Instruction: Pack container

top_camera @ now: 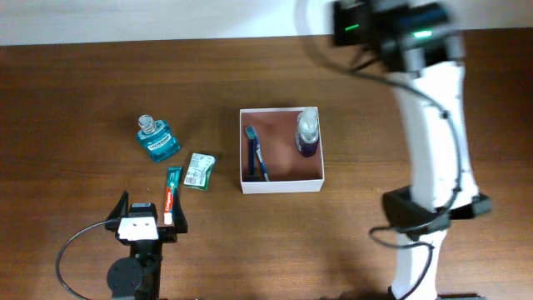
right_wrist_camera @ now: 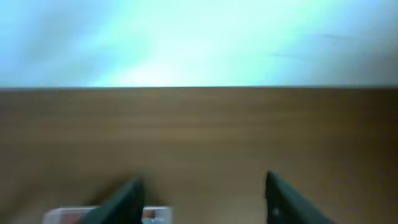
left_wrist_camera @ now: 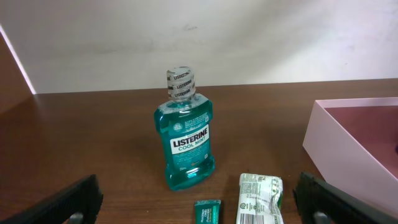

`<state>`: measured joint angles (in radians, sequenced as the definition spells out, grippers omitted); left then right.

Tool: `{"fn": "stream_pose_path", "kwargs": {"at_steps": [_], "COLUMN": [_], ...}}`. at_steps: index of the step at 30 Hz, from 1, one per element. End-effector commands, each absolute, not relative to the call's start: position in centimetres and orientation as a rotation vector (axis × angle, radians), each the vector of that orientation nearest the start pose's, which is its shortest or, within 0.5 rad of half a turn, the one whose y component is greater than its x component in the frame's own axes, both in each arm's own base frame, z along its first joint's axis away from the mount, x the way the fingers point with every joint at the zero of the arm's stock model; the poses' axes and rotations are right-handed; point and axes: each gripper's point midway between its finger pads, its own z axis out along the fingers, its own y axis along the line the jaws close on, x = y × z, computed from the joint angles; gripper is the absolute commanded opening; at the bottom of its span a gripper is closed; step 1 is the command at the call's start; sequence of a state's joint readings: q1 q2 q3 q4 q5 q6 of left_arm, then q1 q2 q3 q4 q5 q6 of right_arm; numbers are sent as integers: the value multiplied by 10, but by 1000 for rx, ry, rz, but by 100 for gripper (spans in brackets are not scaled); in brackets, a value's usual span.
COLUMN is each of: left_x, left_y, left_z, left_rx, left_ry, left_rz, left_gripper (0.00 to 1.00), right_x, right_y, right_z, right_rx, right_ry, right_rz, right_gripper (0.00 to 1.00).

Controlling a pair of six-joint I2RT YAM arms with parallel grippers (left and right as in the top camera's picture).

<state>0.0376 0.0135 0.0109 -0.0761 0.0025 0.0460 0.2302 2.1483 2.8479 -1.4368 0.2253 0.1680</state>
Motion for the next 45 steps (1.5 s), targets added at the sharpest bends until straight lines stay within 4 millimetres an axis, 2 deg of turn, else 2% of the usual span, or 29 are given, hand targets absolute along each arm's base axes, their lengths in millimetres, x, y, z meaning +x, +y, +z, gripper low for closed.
{"fn": "stream_pose_path", "kwargs": {"at_steps": [1, 2, 3, 6, 9, 15, 19, 45], "left_x": [246, 246, 246, 246, 246, 246, 246, 246], "left_y": [8, 8, 8, 8, 8, 8, 8, 8], "left_z": [156, 156, 156, 156, 156, 156, 156, 156], "left_rx": [26, 26, 26, 26, 26, 26, 26, 26], "left_ry": [1651, 1651, 1651, 1651, 1651, 1651, 1651, 1651], "left_rz": [71, 71, 71, 71, 71, 71, 71, 71], "left_gripper": [100, 99, 99, 99, 99, 99, 99, 99], "right_x": [483, 481, 478, 471, 466, 457, 454, 454], "right_y": [-3, -19, -36, -76, -104, -139, -147, -147], "right_z": [380, 378, 375, 372, 372, 372, 372, 372], "right_rx": [232, 268, 309, 405, 474, 563, 584, 584], "right_ry": [2284, 2292, 2300, 2306, 2297, 2282, 2278, 2278], "right_rz": [-183, -202, -222, -268, -298, -336, -345, -344], "right_gripper": [75, 83, 100, 98, 98, 98, 98, 98]}}
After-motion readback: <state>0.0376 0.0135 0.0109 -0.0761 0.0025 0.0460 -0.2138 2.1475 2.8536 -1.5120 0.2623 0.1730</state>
